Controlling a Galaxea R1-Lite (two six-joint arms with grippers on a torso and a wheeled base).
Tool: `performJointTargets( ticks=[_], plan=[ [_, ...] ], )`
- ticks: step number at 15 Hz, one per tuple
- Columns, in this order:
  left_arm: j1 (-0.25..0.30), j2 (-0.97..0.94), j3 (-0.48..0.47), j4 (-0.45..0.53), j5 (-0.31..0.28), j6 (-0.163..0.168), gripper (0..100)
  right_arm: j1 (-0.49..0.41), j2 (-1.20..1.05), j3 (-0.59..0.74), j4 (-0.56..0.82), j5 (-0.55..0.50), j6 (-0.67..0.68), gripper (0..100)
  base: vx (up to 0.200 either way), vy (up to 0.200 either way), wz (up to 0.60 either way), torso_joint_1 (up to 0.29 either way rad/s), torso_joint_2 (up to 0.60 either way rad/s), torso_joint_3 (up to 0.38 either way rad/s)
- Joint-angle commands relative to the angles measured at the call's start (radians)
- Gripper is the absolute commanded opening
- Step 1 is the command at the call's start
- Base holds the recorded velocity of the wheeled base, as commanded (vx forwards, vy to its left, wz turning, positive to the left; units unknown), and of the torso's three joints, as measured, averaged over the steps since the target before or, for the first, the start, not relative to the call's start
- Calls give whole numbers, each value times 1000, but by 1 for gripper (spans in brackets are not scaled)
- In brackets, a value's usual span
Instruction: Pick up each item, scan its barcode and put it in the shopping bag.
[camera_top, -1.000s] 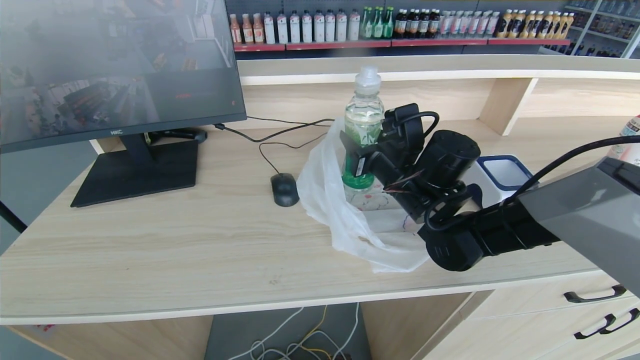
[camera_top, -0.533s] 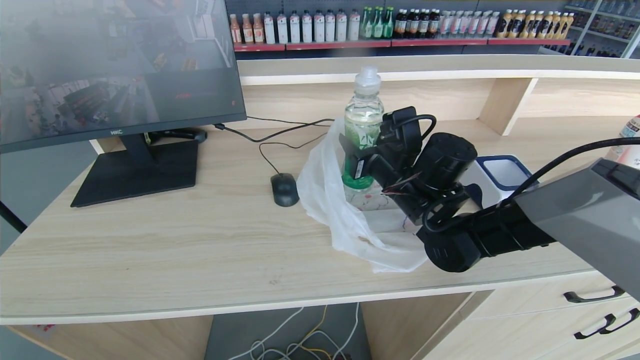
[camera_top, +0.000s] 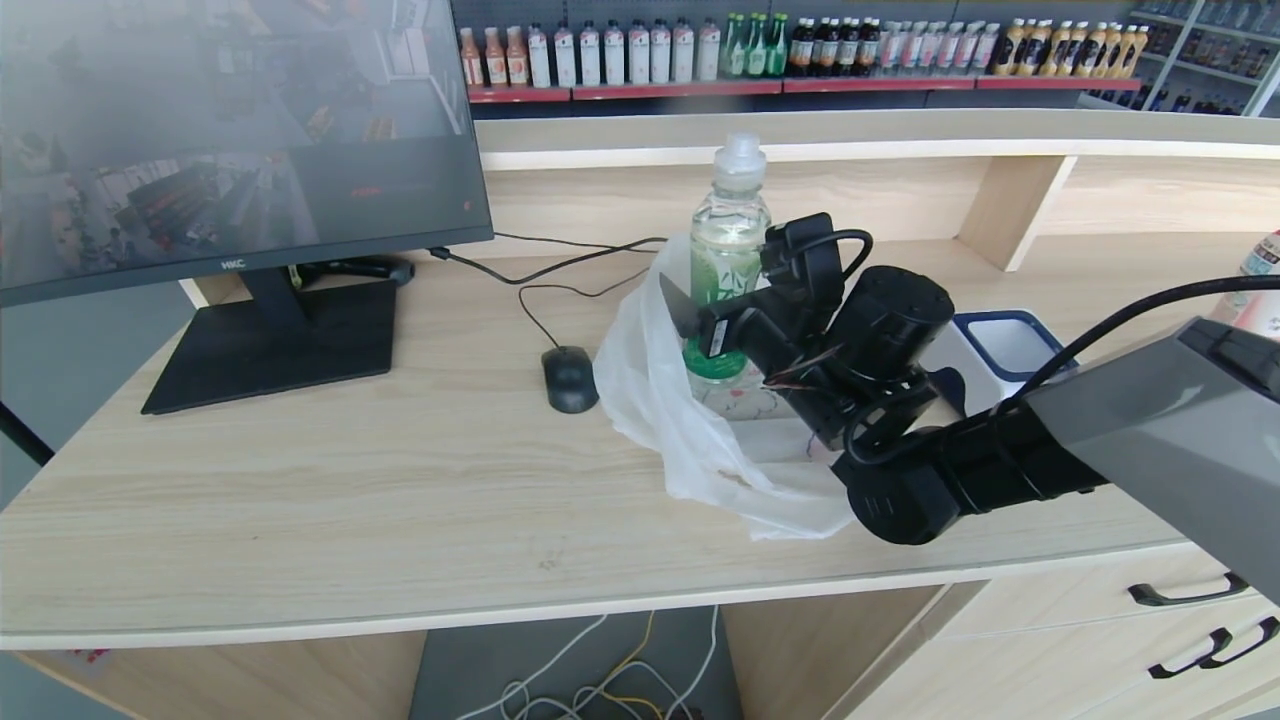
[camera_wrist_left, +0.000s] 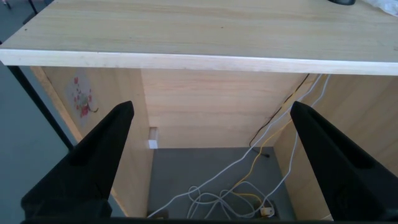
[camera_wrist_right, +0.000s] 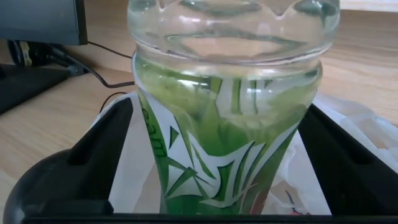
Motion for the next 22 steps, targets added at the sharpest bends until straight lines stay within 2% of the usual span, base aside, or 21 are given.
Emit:
performJointTargets(
  ticks=[1, 3, 6, 9, 12, 16, 20, 22],
  plan=[
    [0, 0, 0, 0, 0, 0, 100, 0, -18, 1, -6, 0, -1, 100, 0, 0, 0, 0, 0, 0],
    [1, 0, 0, 0, 0, 0, 100, -1, -41, 15, -11, -1, -2, 100, 0, 0, 0, 0, 0, 0],
    [0, 0, 0, 0, 0, 0, 100, 0, -119, 123, -45, -3, -2, 100, 0, 0, 0, 0, 0, 0],
    [1, 0, 0, 0, 0, 0, 100, -1, -217, 293, -91, -4, -4, 100, 0, 0, 0, 0, 0, 0],
    [0, 0, 0, 0, 0, 2, 100, 0, -280, 451, -200, 0, -1, 100, 0, 0, 0, 0, 0, 0],
    [0, 0, 0, 0, 0, 3, 100, 0, -315, 502, -298, -1, -1, 100, 0, 0, 0, 0, 0, 0],
    [0, 0, 0, 0, 0, -2, 100, 28, -349, 583, -298, 9, 10, 100, 0, 0, 0, 0, 0, 0],
    [0, 0, 0, 0, 0, -2, 100, 33, -357, 635, -298, 8, 47, 100, -200, 0, 0, 5, 0, 2]
  ],
)
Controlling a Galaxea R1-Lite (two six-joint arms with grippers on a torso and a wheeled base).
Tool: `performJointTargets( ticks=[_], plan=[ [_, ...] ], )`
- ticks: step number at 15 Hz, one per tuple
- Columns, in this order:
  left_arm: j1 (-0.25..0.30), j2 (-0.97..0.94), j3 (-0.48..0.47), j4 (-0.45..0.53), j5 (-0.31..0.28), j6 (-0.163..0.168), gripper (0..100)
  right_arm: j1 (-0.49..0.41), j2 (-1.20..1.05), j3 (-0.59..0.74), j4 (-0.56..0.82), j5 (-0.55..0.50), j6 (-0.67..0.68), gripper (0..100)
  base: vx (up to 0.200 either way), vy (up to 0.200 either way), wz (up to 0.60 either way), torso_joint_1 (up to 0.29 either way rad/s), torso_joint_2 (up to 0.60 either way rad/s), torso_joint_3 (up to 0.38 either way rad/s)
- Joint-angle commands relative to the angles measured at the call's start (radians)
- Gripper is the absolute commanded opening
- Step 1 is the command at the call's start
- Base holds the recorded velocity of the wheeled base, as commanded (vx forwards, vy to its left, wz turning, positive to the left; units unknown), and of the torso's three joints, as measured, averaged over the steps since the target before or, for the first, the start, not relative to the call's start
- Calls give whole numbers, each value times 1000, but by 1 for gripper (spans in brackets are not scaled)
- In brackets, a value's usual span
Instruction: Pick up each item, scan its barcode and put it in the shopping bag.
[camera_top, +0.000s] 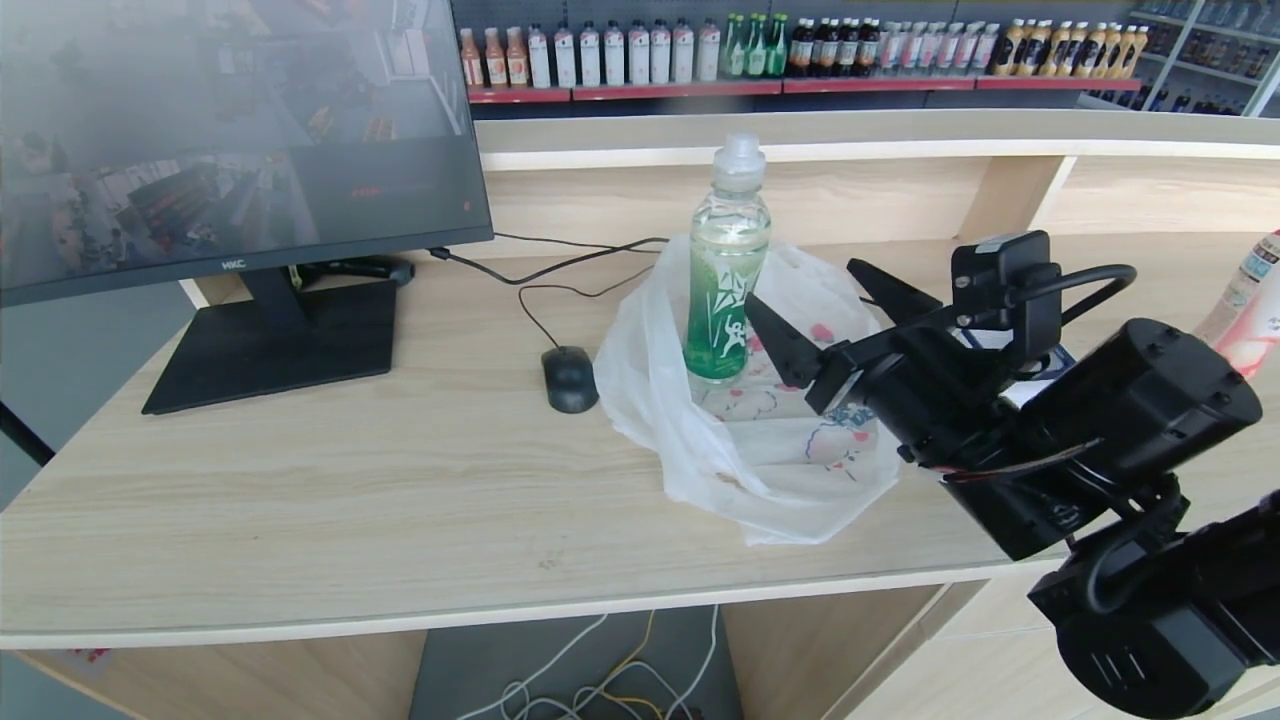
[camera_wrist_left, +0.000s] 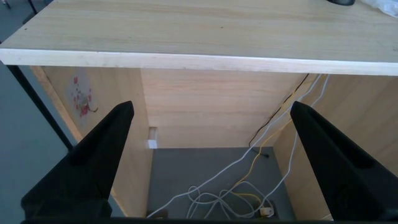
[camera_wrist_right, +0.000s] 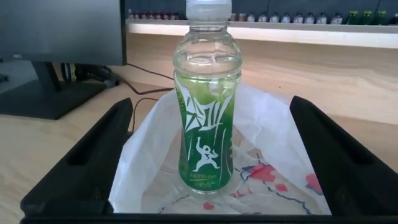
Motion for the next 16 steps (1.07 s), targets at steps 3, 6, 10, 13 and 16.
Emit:
performJointTargets(
  ticks=[3, 6, 10, 13, 16],
  plan=[
    [1, 0, 0, 0, 0, 4, 100, 8, -21, 44, -1, -2, 15, 100, -67, 0, 0, 1, -1, -1],
    [1, 0, 0, 0, 0, 5, 100, 8, -22, 59, -1, -3, 18, 100, 0, 0, 0, 0, 0, 0],
    [1, 0, 0, 0, 0, 4, 100, -16, -36, 133, -1, -5, 18, 100, 0, 0, 0, 0, 0, 0],
    [2, 0, 0, 0, 0, 2, 100, -99, -61, 162, -1, -6, 17, 100, 0, -200, 0, 4, -2, 2],
    [2, 0, 0, 0, 0, -1, 100, -117, -71, 171, -1, -6, 17, 100, 0, -200, 0, -2, -2, 1]
  ],
)
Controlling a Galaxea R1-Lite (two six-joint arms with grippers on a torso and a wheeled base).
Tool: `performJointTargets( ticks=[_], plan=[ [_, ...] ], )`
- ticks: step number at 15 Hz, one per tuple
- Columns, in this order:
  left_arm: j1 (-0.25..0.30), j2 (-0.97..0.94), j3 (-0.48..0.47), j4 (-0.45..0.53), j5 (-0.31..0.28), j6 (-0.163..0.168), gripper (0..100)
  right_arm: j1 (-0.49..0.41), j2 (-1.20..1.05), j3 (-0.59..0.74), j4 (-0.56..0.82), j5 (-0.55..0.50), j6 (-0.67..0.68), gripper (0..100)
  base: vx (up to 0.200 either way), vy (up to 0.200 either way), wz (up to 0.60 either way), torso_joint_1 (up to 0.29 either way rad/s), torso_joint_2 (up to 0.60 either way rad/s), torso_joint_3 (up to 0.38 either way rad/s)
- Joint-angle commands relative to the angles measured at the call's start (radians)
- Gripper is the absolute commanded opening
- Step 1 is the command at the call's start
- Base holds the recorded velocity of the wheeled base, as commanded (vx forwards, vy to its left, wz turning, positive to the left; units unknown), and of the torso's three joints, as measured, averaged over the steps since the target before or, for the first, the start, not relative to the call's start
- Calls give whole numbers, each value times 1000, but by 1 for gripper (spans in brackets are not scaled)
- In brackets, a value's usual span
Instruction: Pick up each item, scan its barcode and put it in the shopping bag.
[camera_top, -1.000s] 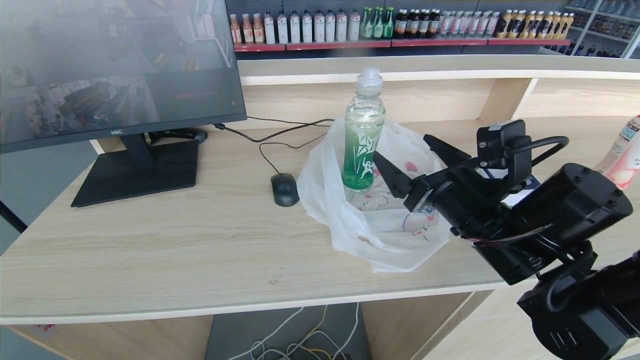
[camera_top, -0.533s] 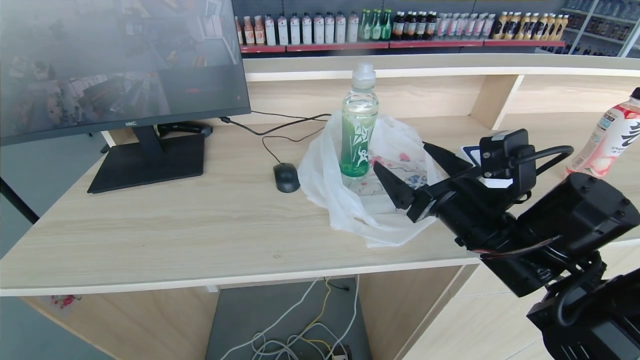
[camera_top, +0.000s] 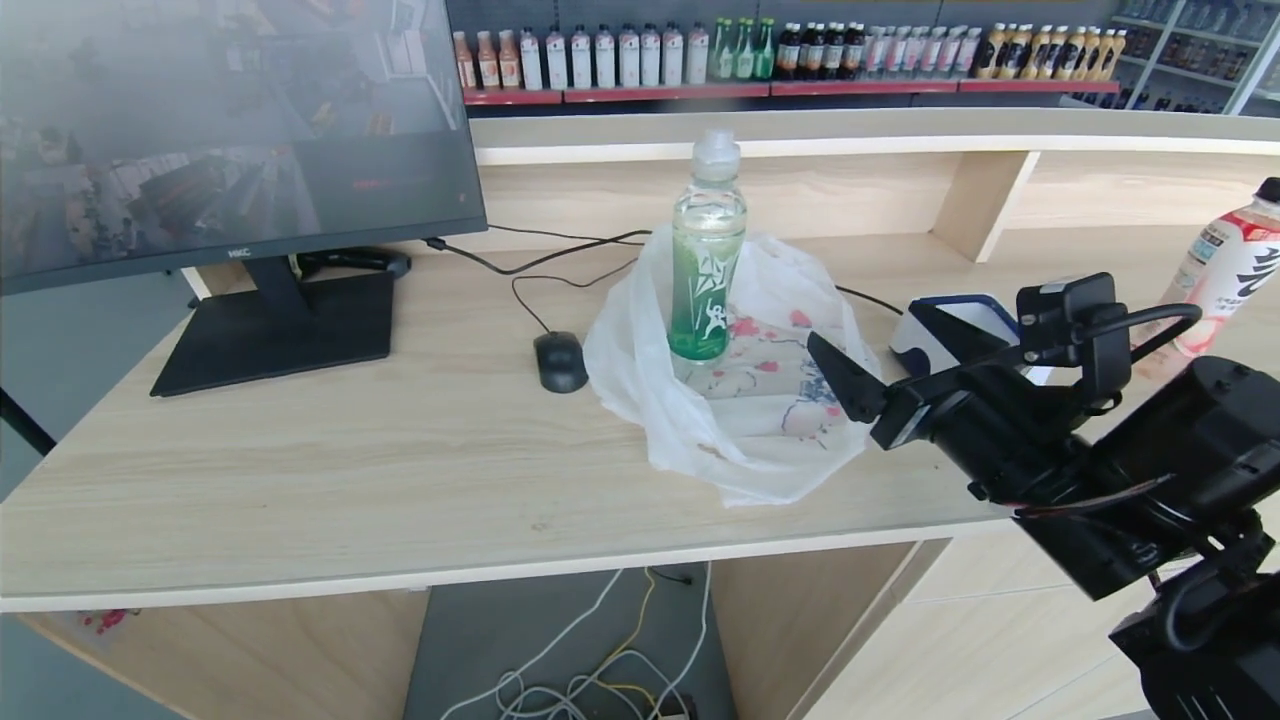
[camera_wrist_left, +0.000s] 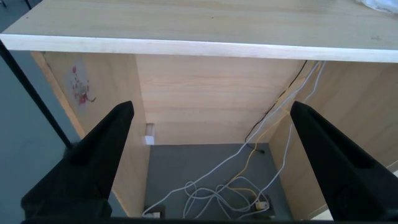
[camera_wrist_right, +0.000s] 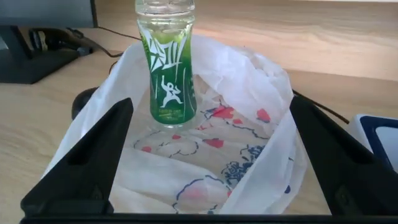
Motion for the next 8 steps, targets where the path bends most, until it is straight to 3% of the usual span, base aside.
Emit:
performJointTargets(
  ticks=[1, 8],
  plan=[
    [2, 0, 0, -1, 0, 0, 100, -8, -8, 12, 2, -1, 0, 100, 0, -200, 0, 17, -2, -2],
    [2, 1, 0, -1, 0, -5, 100, -7, -39, 76, 2, 1, 1, 100, 0, -200, 0, 4, 5, 1]
  ],
)
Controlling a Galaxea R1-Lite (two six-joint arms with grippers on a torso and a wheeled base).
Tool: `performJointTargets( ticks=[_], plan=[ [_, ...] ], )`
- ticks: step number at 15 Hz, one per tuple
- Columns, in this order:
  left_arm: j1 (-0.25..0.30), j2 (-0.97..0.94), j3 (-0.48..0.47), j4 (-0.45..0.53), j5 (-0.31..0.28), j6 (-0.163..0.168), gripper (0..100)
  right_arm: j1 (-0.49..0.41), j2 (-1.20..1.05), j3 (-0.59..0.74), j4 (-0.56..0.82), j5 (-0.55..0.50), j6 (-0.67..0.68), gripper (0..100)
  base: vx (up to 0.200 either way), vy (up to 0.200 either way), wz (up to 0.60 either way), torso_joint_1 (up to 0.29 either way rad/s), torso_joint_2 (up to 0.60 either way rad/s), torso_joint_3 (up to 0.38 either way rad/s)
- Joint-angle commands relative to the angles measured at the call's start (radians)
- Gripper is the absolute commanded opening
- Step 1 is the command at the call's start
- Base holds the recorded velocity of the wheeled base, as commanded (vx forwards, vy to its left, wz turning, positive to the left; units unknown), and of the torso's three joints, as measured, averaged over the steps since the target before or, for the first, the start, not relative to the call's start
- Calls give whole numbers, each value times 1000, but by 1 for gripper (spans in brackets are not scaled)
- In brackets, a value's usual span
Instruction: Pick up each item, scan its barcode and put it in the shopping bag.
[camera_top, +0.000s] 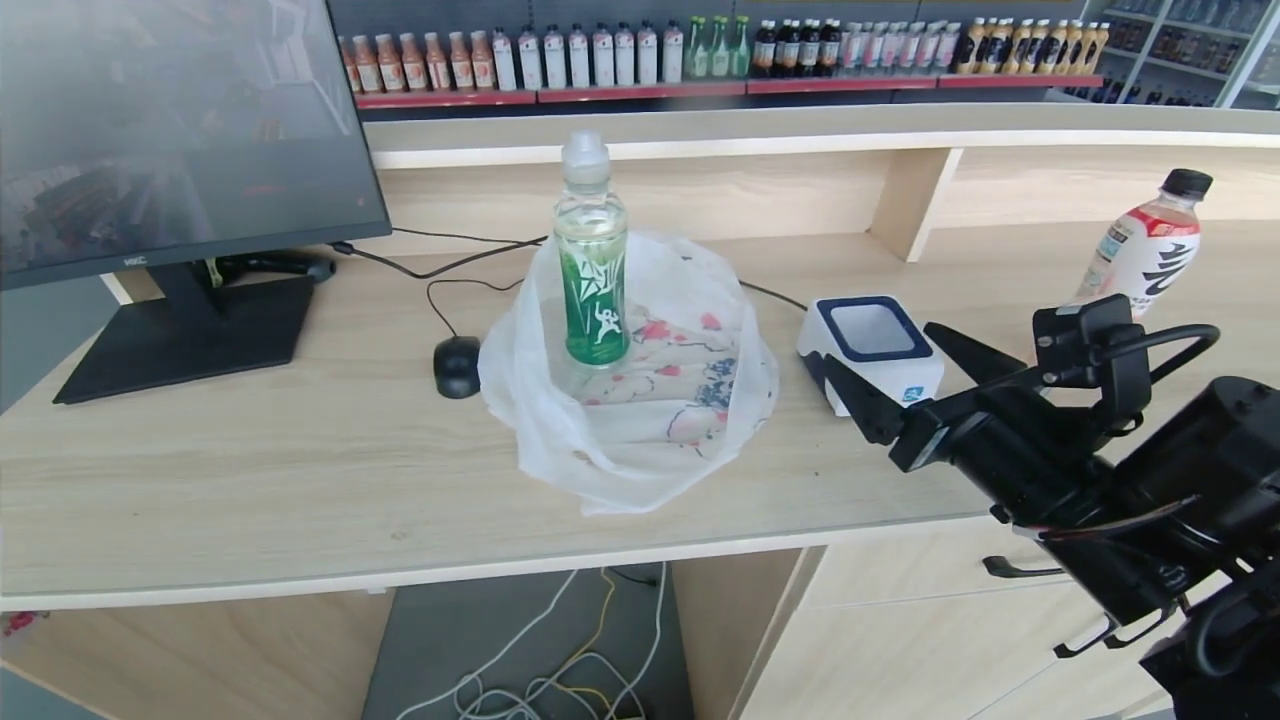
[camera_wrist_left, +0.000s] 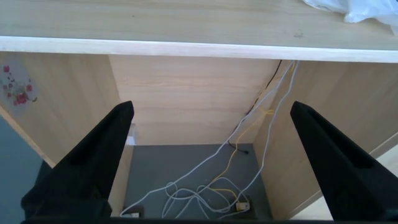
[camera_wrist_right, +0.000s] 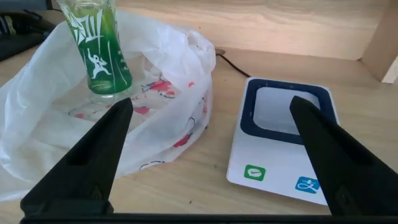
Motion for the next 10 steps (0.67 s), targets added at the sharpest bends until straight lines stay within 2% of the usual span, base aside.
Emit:
performJointTargets(
  ticks=[1, 10],
  plan=[
    [0, 0, 0, 0, 0, -2, 100, -1, -18, 17, -1, -1, 0, 100, 0, -200, 0, -2, 7, -2],
    [0, 1, 0, 0, 2, -6, 100, 0, -52, 38, -1, -1, 0, 100, 0, -200, 0, 2, 2, 2]
  ],
)
